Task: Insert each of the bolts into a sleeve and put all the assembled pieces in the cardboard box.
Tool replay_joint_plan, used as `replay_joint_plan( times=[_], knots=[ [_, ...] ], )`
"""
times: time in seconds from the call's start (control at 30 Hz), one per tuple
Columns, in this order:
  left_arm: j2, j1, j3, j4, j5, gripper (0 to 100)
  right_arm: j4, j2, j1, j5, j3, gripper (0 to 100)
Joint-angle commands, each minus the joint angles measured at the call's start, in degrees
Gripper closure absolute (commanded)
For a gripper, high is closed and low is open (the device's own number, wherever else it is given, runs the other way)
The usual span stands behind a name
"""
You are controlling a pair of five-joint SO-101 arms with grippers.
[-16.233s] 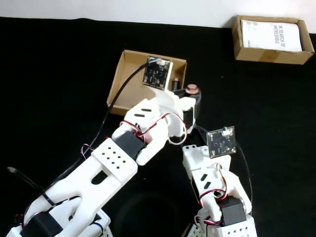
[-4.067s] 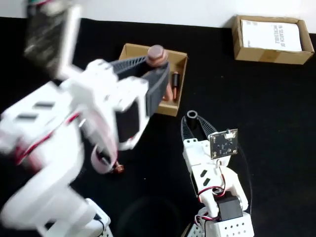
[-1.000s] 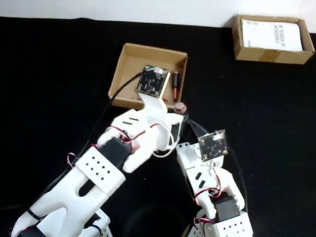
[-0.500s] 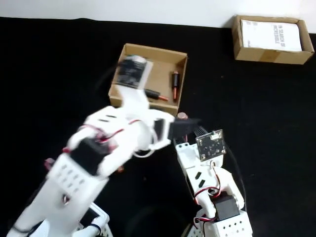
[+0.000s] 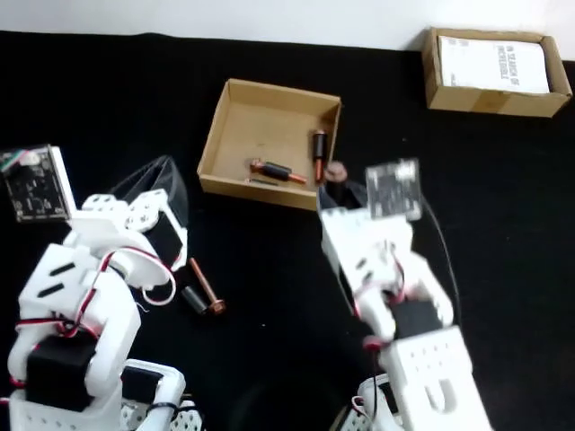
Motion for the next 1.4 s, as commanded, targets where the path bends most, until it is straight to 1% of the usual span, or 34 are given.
replay_joint_plan(
  times=[0.0, 0.1, 0.23, 0.33, 0.53, 0.67, 0.77, 0.9, 0.97, 1.1, 1.17, 1.3, 1.37],
  knots=[
    [-6.46, -4.09, 7.25, -0.26, 0.44, 97, -1.8, 16.22, 0.4, 2.2, -17.54, 99.1],
    [-13.58, -8.22, 16.13, -1.32, 0.44, 97, -1.8, 28.62, 0.4, 6.07, -27.82, 99.1],
    [-24.31, -16.04, 28.18, -5.19, 0.26, 97, -1.8, 45.32, -0.57, 11.43, -41.63, 99.1],
    [-30.55, -19.74, 34.95, -5.54, 0.26, 97, -1.71, 56.48, -1.89, 14.68, -51.65, 99.1],
    [-30.55, -21.14, 42.15, -5.71, 0.53, 97, -1.45, 74.15, -4.7, 22.86, -66.15, 99.1],
    [-30.55, -21.14, 46.81, -8.35, 0.53, 97, -0.48, 80.92, -5.32, 24.79, -69.76, 98.6],
    [-30.55, -21.14, 50.68, -10.64, 0.53, 97, 3.3, 84.35, -5.32, 24.79, -71.25, 97.8],
    [-30.55, -21.23, 55.25, -13.19, 0.53, 97, 6.99, 86.55, -4.79, 24.79, -72.48, 90.5],
    [-30.55, -21.23, 57.27, -14.59, 0.53, 97, 9.1, 86.29, -4.44, 24.79, -72.75, 87.9],
    [-30.55, -21.14, 57.27, -13.36, 0.53, 97, 14.46, 81.71, -4.44, 24.35, -72.75, 87.5],
    [-30.55, -21.05, 57.27, -11.43, 0.53, 97, 17.98, 78.11, -5.05, 20.92, -72.75, 87.5],
    [-30.55, -20.79, 57.27, -3.43, 0.53, 97, 28.0, 70.11, -6.9, 10.02, -72.57, 87.5],
    [-30.55, -20.79, 57.27, -3.08, 0.35, 97, 34.77, 65.98, -8.57, 5.36, -72.22, 87.5]
  ],
)
